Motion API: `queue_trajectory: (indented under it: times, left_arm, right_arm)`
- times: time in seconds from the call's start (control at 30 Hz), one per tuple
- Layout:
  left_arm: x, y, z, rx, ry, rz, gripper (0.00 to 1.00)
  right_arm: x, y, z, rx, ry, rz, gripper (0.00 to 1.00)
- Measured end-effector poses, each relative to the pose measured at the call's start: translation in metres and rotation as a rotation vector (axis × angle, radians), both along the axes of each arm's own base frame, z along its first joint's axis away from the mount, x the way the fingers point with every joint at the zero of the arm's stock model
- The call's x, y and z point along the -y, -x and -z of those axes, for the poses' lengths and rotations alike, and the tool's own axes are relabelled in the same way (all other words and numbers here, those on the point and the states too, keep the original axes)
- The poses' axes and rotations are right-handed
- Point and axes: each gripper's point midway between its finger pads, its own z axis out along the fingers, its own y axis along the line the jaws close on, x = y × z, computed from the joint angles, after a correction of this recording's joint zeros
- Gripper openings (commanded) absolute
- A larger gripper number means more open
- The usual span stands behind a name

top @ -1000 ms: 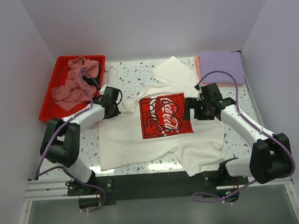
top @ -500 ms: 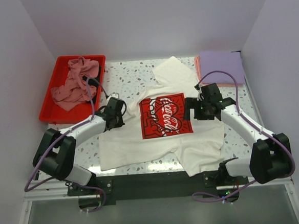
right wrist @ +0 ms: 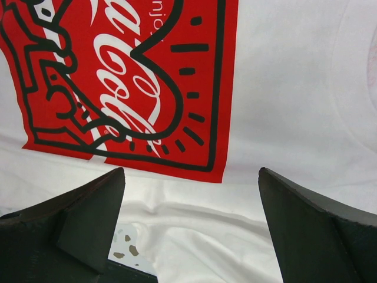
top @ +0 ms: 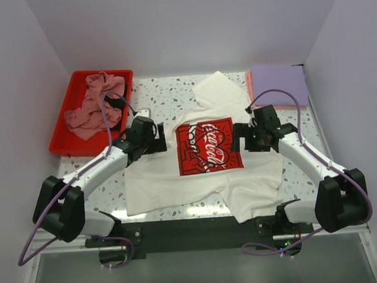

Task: Fold and stack the t-shirts
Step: Flatten the tshirt out

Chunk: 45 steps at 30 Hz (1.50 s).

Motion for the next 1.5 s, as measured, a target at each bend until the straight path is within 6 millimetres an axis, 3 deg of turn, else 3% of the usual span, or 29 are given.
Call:
queue_trajectory:
  times: [0.1, 0.2, 0.37, 0.47, 0.5, 0.57, 0.6, 0.7, 0.8, 0.97, 1.07, 1.37, 1.5]
  left_arm:
    - [0.014, -0.025, -0.027, 0.081, 0.035, 0.037, 1.0]
    - [0.023, -0.046, -0.034, 0.1, 0.067, 0.068, 1.0]
    - [0.016, -0.079, -0.004, 0.036, 0.089, 0.099, 0.95]
    - [0.021, -0.08, 0.018, -0.024, 0.102, 0.151, 0.78]
    - [0.024, -0.079, 0.023, -0.039, 0.107, 0.174, 0.65]
    - [0.029, -0.079, 0.027, -0.054, 0.12, 0.202, 0.52]
    - [0.031, -0.079, 0.028, -0.057, 0.126, 0.215, 0.38]
    - [0.034, -0.079, 0.028, -0.057, 0.134, 0.233, 0.16]
    - [0.034, -0.079, 0.028, -0.057, 0.135, 0.234, 0.0]
    - [0.029, -0.085, 0.025, -0.042, 0.111, 0.207, 0.0]
    - [0.025, -0.099, 0.012, -0.002, 0.088, 0.172, 0.0]
    - [-0.004, -0.17, -0.052, 0.192, -0.004, -0.034, 0.0]
    - [-0.021, -0.202, -0.06, 0.22, -0.082, -0.134, 0.0]
  right_arm:
    - [0.0, 0.0, 0.0, 0.0, 0.0, 0.0, 0.99]
    - [0.0, 0.0, -0.001, 0.004, -0.002, -0.001, 0.99]
    - [-0.001, 0.0, -0.004, 0.014, -0.008, -0.003, 0.99]
    - [-0.001, 0.0, -0.005, 0.013, -0.011, -0.005, 0.99]
    - [-0.002, 0.0, -0.005, 0.013, -0.012, -0.005, 0.99]
    - [-0.002, 0.0, -0.005, 0.013, -0.014, -0.007, 0.99]
    - [-0.002, 0.001, -0.005, 0.012, -0.014, -0.007, 0.99]
    - [-0.002, 0.001, -0.005, 0.012, -0.014, -0.007, 0.99]
    - [-0.002, 0.001, -0.005, 0.012, -0.014, -0.007, 0.99]
    - [-0.002, 0.0, -0.005, 0.013, -0.014, -0.007, 0.99]
    - [-0.002, 0.0, -0.005, 0.013, -0.014, -0.007, 0.99]
    - [-0.002, 0.0, -0.005, 0.013, -0.013, -0.006, 0.99]
    - [-0.001, 0.0, -0.005, 0.013, -0.011, -0.004, 0.99]
